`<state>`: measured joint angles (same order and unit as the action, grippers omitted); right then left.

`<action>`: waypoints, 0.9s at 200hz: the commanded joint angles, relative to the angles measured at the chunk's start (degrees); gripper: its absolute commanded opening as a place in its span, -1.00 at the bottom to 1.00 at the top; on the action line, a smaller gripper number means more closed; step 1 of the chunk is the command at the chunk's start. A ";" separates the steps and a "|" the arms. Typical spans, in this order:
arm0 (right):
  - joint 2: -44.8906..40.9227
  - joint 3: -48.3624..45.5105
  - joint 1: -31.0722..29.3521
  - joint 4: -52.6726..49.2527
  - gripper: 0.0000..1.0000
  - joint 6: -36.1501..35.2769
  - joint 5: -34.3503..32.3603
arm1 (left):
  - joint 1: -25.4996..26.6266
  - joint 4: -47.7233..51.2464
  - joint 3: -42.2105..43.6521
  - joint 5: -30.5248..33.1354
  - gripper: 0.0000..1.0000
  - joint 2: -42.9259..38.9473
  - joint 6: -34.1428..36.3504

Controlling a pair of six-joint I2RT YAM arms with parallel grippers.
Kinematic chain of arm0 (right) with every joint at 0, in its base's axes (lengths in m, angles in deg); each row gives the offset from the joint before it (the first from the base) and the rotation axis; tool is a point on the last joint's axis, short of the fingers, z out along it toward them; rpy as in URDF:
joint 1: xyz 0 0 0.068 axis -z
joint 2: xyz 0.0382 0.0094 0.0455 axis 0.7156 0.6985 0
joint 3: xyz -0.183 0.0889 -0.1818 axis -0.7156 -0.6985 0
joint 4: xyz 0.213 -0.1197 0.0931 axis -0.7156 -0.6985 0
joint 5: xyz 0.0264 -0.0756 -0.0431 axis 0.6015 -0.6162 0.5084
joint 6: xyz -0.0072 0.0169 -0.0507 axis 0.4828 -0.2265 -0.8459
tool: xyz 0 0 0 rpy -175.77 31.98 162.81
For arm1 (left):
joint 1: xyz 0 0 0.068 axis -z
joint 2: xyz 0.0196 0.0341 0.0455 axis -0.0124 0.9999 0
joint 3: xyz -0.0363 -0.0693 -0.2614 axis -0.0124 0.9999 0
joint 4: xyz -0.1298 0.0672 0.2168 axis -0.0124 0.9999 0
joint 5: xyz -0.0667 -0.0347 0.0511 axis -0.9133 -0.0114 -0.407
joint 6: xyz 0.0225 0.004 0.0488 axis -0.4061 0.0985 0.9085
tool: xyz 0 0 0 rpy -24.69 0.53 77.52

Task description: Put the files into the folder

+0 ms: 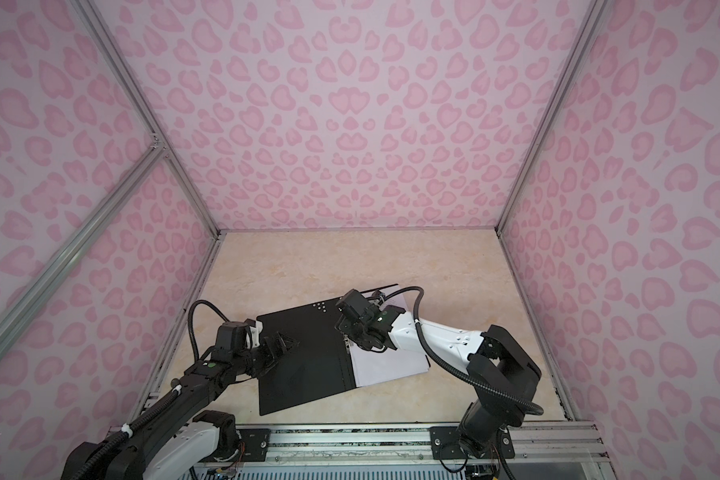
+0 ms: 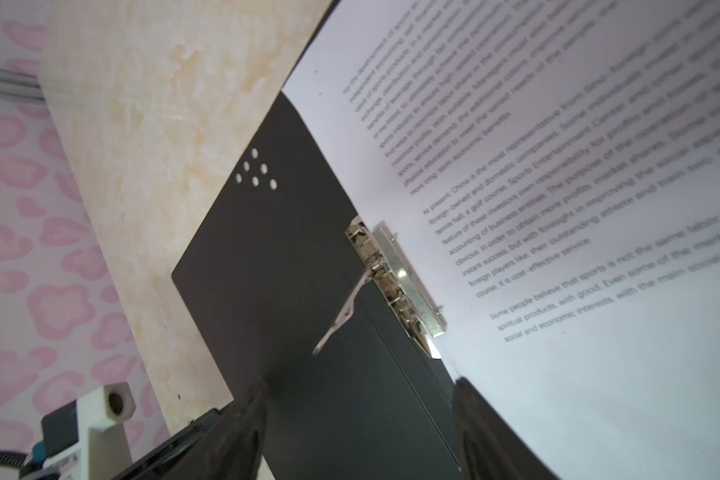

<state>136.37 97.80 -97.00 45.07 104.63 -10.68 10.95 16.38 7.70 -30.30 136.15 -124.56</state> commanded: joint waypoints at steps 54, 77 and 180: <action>6.15 3.62 -0.15 0.99 0.13 7.54 2.01 | 0.04 -1.21 0.67 0.14 0.94 0.38 1.29; 6.98 3.48 0.10 2.04 -0.09 8.39 2.96 | 0.04 -1.16 0.66 0.17 0.94 0.01 1.46; 6.95 1.48 0.78 4.72 -0.49 9.90 5.07 | 0.01 -0.91 0.84 0.19 0.94 -0.51 1.75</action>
<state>143.15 100.00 -96.19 48.87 113.74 -6.00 10.95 16.01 8.29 -30.13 135.95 -123.48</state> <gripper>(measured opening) 0.282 0.970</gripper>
